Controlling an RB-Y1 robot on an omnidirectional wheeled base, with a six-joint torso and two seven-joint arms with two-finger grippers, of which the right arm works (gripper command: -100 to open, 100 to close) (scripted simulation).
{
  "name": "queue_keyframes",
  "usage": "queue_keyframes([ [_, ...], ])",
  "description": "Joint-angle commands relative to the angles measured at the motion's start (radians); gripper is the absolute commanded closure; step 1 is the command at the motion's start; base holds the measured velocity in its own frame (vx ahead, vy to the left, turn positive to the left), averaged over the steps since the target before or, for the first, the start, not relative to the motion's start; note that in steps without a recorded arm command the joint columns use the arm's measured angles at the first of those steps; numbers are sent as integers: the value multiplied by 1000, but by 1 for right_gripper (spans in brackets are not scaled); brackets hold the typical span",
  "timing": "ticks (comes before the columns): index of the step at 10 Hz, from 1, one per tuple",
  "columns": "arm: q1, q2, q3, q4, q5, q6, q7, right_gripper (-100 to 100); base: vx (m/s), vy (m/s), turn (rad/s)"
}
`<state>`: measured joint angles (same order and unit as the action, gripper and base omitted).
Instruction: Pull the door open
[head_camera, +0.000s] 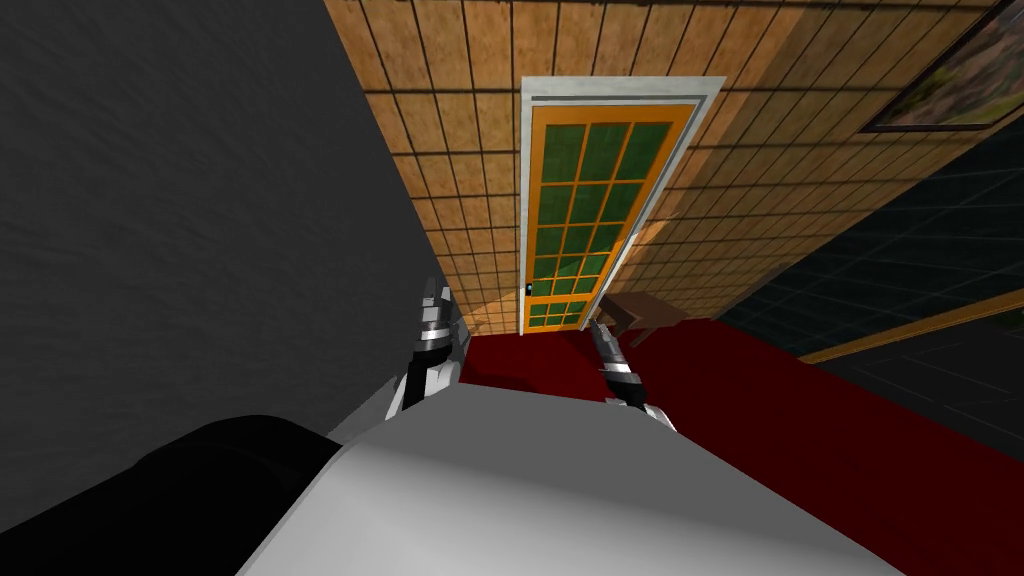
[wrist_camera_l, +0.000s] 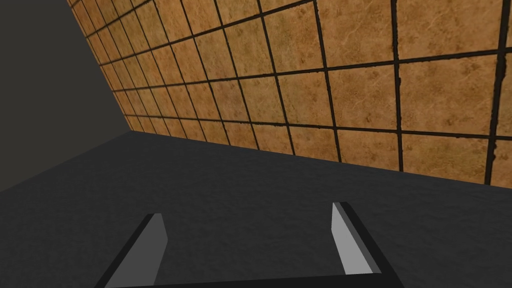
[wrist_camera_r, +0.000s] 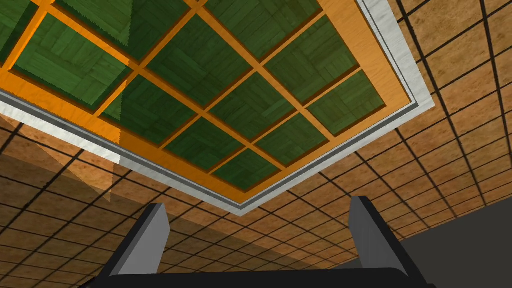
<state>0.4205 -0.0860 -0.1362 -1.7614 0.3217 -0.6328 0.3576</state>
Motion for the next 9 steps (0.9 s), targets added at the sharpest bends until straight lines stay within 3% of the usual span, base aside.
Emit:
queue_keyframes([
  [1, -6, 1, -8, 32, 18, -19, 29, -100, 147, 71, 13],
  [2, -12, 0, -18, 68, 38, -39, 58, -100, 139, 85, 17],
  [9, -36, -1, -54, 195, 108, -107, 159, -100, 111, 61, 8],
])
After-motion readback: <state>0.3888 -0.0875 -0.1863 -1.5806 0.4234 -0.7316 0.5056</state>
